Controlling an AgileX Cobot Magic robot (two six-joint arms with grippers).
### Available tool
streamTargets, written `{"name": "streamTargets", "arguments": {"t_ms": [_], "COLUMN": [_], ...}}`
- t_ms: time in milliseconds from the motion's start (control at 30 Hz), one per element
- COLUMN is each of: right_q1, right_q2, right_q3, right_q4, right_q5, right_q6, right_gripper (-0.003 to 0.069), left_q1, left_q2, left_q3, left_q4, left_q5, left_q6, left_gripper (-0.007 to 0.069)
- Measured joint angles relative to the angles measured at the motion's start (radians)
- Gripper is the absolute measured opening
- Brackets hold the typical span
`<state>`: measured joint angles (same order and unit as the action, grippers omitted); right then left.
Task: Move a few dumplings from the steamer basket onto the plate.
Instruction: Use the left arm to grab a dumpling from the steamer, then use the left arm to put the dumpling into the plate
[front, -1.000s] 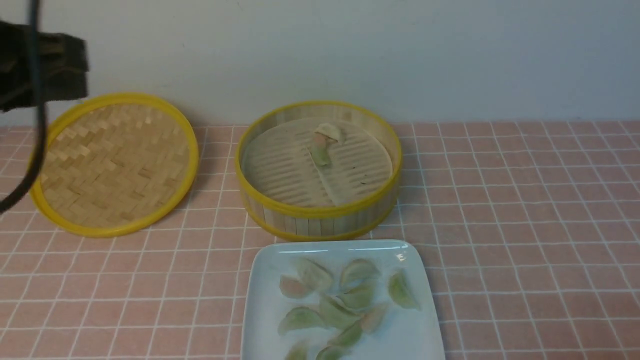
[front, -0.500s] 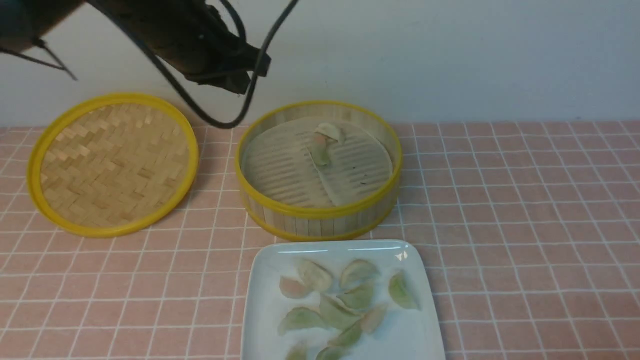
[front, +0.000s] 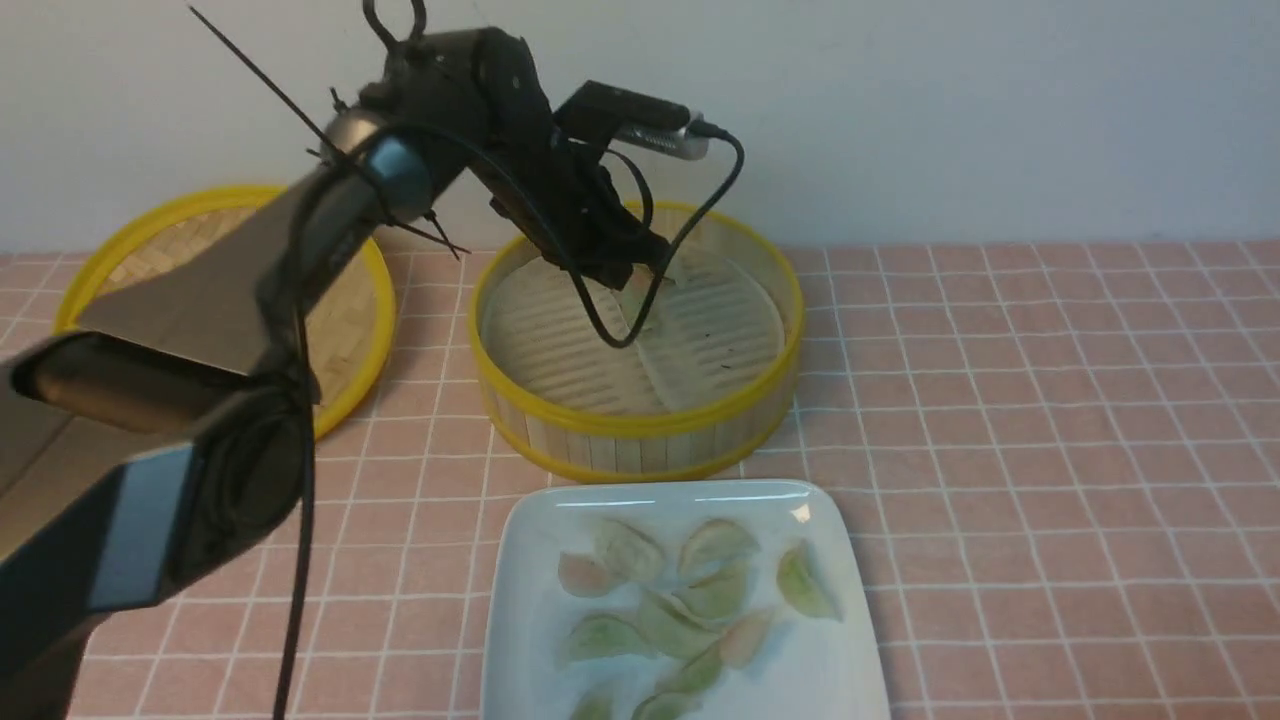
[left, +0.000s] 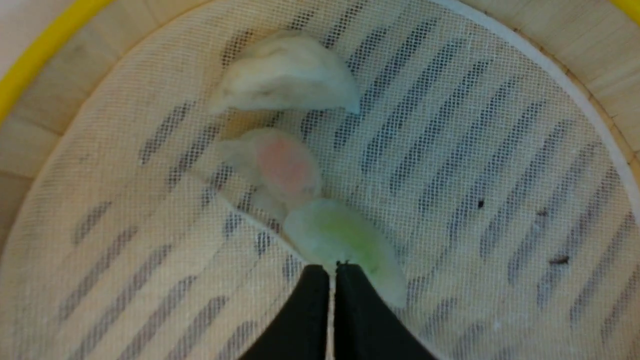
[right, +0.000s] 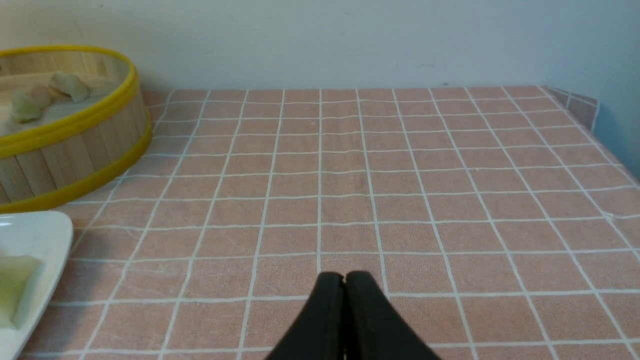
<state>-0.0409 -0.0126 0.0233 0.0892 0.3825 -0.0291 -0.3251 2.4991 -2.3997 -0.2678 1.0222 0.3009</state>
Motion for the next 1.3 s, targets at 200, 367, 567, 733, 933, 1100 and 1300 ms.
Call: {"name": "streamTargets", "arguments": {"t_ms": [200,367,567,733,933,1100,1300], "right_q1": [0.0,0.0,0.0,0.0,0.0,0.0,0.0], "right_q2": [0.0,0.0,0.0,0.0,0.0,0.0,0.0], "right_q3": [0.0,0.0,0.0,0.0,0.0,0.0,0.0], "right_q4": [0.0,0.0,0.0,0.0,0.0,0.0,0.0], "right_q5": [0.0,0.0,0.0,0.0,0.0,0.001,0.001], "right_q6": [0.0,0.001,0.006,0.006,0.006,0.006,0.006], "right_gripper": [-0.001,-0.001,-0.001,-0.001,-0.001,-0.001,-0.001], "left_q1": [0.0,-0.001,-0.002,-0.014,-0.023,-0.021,-0.014], "left_q2": [0.048,0.064,0.096,0.1,0.064,-0.022,-0.204], "left_q3": [-0.027,-0.032,-0.032,-0.036,-0.111,-0.229,-0.145], "left_q4": [-0.012,-0.02,-0.024,-0.026,-0.001,0.007,0.006], "left_q5": [-0.063,-0.123,-0.109,-0.087,0.062,0.207,0.218], "left_q6": [0.001,0.001,-0.004,-0.007,-0.007,-0.01,-0.091], "left_gripper": [0.0242,0.0417,0.0395,0.0184,0.0122,0.0122,0.0122]}}
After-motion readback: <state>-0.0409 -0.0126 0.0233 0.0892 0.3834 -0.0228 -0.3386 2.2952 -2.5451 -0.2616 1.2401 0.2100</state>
